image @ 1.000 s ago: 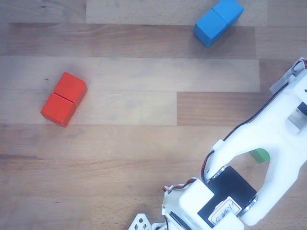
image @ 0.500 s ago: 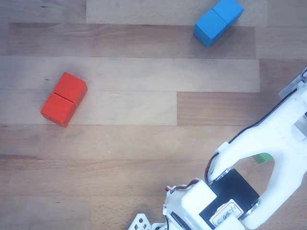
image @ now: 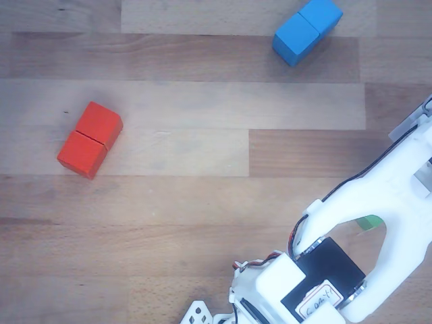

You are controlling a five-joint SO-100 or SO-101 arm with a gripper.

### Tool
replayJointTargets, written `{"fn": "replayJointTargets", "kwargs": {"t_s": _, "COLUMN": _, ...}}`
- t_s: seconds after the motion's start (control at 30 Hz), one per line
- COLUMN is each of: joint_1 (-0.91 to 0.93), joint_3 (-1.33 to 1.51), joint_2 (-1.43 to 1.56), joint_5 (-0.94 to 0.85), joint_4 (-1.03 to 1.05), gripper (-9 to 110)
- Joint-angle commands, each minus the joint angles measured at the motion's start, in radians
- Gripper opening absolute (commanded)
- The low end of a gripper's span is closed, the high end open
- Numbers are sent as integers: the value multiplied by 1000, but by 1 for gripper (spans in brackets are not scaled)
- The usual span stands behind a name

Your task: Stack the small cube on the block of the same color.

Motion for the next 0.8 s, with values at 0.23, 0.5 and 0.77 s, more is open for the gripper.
{"fn": "replayJointTargets", "kwargs": {"t_s": 0.23, "joint_1": -199, "joint_3": -48, "joint_2": 89, "joint_5": 8, "joint_4": 12, "gripper": 31}}
{"fn": "replayJointTargets", "kwargs": {"t_s": 0.5, "joint_1": -480, "joint_3": -40, "joint_2": 144, "joint_5": 12, "joint_4": 12, "gripper": 31}}
{"fn": "replayJointTargets", "kwargs": {"t_s": 0.77, "joint_1": -681, "joint_3": 86, "joint_2": 410, "joint_5": 14, "joint_4": -77, "gripper": 29}}
